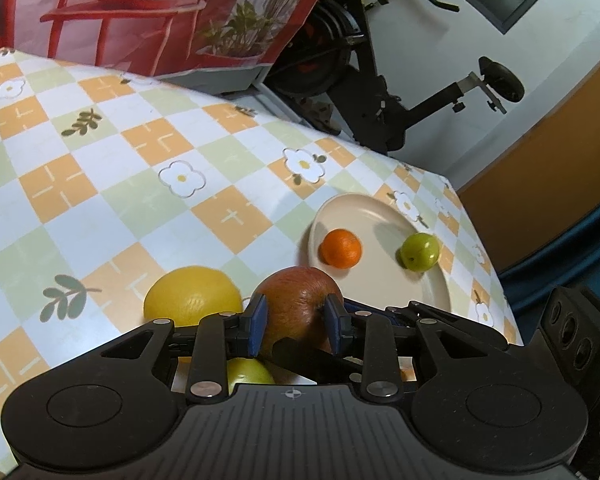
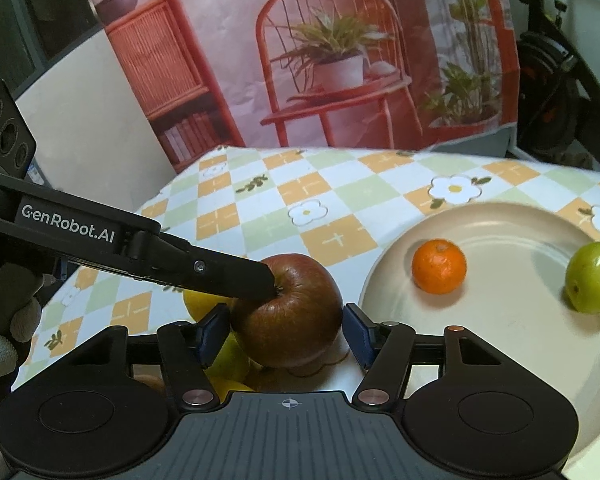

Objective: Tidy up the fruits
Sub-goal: 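Close the left tool on the red apple and lift it, then carry the red apple with the left tool over the beige plate, then lower the red apple onto the plate and open the left tool, then move both tools back toward the fruit pile, then close the left tool on a tangerine while the right tool closes on a brown kiwi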

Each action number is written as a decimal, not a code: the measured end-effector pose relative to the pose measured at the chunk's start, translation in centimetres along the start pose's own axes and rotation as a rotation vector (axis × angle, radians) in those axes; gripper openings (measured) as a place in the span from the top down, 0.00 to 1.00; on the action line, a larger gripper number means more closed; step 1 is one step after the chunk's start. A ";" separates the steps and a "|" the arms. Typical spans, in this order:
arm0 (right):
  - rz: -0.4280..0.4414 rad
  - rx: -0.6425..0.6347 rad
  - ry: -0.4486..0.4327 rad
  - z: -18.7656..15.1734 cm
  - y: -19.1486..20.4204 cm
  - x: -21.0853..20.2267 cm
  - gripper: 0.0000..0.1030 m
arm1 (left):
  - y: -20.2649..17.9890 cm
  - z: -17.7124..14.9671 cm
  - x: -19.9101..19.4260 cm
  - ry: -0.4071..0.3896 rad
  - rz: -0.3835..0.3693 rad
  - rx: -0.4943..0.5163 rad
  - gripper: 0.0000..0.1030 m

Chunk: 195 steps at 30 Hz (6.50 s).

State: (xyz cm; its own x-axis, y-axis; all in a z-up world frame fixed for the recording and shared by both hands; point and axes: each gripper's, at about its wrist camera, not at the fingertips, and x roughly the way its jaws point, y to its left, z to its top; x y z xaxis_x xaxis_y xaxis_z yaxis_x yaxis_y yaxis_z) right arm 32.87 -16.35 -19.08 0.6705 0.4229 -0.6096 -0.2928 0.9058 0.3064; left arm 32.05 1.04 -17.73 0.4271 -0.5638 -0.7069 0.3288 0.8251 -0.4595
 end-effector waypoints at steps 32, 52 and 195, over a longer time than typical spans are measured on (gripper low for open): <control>-0.122 0.041 -0.096 3.8 -10.8 -3.7 0.44 | -8.5 5.8 7.8 0.036 -0.051 0.157 0.68; -0.153 0.017 -0.025 4.5 -12.3 0.0 0.44 | -7.5 7.2 10.7 0.079 -0.015 0.122 0.68; -0.056 -0.101 -0.145 -9.7 -4.5 -9.9 0.75 | -9.5 -12.6 -2.9 -0.030 0.234 0.171 0.68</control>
State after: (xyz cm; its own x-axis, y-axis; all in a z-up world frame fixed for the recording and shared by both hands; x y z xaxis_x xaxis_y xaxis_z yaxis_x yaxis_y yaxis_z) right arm 20.97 -24.39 -21.51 0.7768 0.3700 -0.5095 -0.3142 0.9290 0.1956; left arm 17.08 -4.76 -18.10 0.5320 -0.3618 -0.7656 0.3543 0.9163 -0.1869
